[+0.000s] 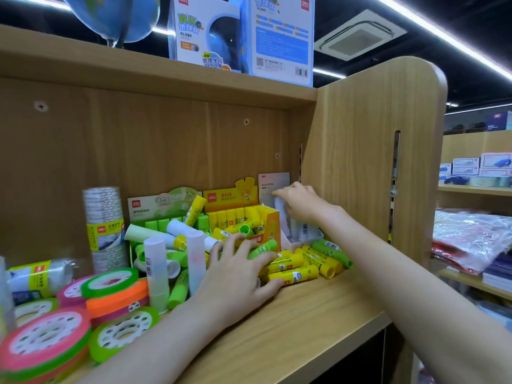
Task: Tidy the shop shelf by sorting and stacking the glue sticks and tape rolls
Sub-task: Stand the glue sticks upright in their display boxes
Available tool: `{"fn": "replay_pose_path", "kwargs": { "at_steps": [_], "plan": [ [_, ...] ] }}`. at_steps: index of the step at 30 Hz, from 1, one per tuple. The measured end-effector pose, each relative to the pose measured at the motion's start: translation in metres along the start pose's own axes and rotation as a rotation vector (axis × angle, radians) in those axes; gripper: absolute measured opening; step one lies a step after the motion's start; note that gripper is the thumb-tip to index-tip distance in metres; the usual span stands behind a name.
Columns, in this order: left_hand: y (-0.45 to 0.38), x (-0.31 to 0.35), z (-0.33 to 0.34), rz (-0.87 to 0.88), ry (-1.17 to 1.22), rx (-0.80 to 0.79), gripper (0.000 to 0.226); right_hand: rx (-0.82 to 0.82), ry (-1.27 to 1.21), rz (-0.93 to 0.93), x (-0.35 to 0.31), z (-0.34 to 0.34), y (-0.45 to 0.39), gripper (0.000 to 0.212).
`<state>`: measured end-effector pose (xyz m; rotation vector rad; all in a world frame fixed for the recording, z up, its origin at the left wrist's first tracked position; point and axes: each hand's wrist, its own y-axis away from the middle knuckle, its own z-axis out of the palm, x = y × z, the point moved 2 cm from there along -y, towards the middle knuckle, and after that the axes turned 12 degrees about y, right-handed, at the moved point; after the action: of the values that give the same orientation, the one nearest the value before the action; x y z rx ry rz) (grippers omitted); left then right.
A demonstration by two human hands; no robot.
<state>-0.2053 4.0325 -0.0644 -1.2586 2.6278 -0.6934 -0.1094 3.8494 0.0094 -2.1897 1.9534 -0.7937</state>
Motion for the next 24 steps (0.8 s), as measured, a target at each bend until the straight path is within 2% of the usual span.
{"fn": "replay_pose_path", "kwargs": {
  "at_steps": [3, 7, 15, 18, 21, 24],
  "plan": [
    [0.0, 0.0, 0.0, -0.002, -0.012, -0.005, 0.092, 0.05, 0.031, -0.016, -0.003, 0.0, -0.004, 0.038],
    [0.0, 0.0, 0.0, -0.007, -0.016, -0.005, 0.092, 0.154, -0.188, -0.063, 0.0, -0.005, 0.0, 0.021],
    [0.0, 0.0, -0.001, 0.031, -0.002, 0.012, 0.089, 0.193, -0.324, -0.001, 0.013, -0.004, 0.012, 0.017],
    [0.0, -0.001, -0.001, 0.037, 0.033, 0.024, 0.071, 0.173, -0.247, 0.02, 0.01, -0.004, 0.009, 0.018],
    [0.0, -0.002, -0.001, 0.039, -0.024, 0.067, 0.054, 0.244, -0.098, 0.058, 0.001, 0.0, 0.007, 0.026],
    [-0.001, 0.0, 0.001, 0.029, 0.005, 0.024, 0.079, 0.292, -0.02, 0.116, -0.001, 0.005, 0.007, 0.028]
  ]
}}
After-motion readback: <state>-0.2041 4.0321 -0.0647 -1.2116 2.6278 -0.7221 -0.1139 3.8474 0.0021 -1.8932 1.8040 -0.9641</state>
